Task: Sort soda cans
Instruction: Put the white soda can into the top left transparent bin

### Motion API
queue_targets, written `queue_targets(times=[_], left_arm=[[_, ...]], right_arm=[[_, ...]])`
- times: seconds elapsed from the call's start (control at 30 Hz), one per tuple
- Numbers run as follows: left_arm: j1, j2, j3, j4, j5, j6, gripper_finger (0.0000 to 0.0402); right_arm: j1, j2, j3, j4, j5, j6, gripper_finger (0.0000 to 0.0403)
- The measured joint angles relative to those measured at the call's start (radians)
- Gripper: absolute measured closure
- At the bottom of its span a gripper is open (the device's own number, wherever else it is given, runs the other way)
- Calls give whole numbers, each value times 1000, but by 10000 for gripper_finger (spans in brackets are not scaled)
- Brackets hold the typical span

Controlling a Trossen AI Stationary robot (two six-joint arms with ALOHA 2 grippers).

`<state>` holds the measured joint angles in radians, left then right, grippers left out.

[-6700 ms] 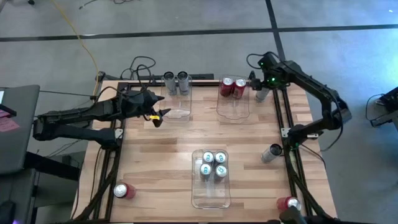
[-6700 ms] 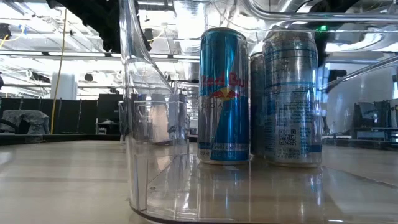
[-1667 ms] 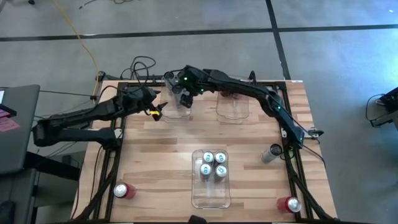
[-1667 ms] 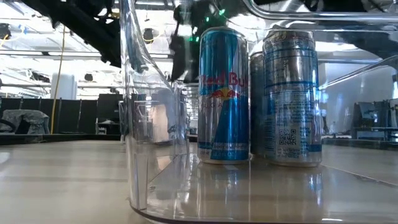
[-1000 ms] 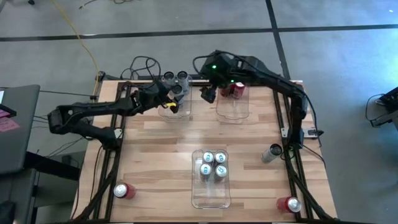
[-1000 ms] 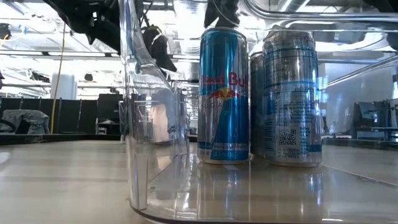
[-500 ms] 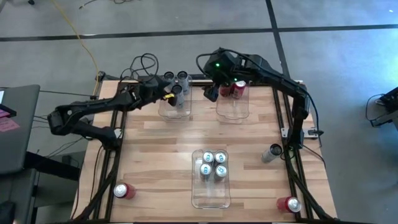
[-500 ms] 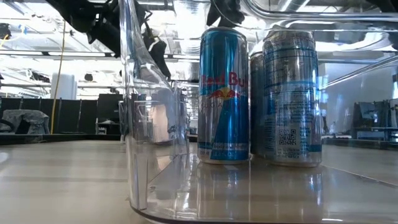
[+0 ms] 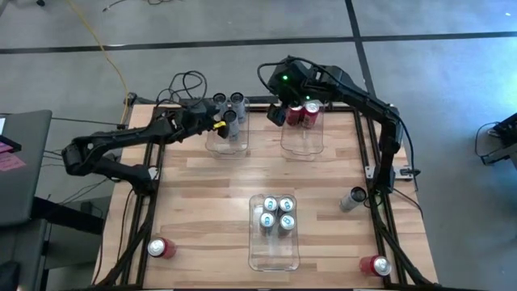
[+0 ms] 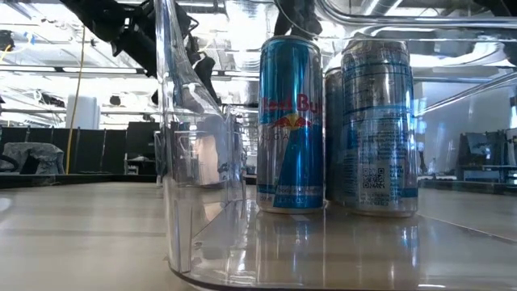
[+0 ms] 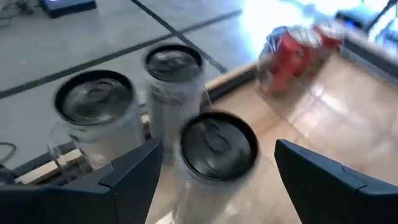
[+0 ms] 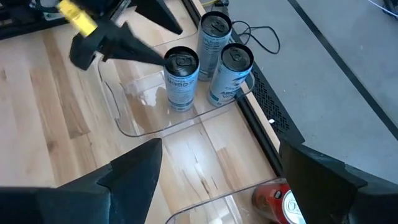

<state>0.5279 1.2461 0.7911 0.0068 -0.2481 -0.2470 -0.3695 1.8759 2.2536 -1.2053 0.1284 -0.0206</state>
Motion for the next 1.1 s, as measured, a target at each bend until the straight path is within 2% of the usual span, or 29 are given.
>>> queue_targets(times=[0.17,0.3,0.4,0.6,0.73,0.93,1.1], left_arm=[[-57,0,143,-173,-3,148,95],[-117,-1,313,-392,-88,225,95],[-161,-2,374,-535,-118,248,95],[-257,-11,378,-699,-116,194,95],[-364,-20,309,-661,-134,163,95],[-513,-56,204,-525,-235,122,95],[-610,-96,152,-512,-325,40,95]], right_arm=[[0,0,0,-15,0,-12,61],[0,-11,0,-84,0,-14,61],[0,-33,0,-187,0,-6,61],[51,-109,0,-368,5,74,61],[136,-203,-58,-362,5,150,61],[268,-395,-290,-369,40,319,61],[380,-550,-540,-368,84,531,61]])
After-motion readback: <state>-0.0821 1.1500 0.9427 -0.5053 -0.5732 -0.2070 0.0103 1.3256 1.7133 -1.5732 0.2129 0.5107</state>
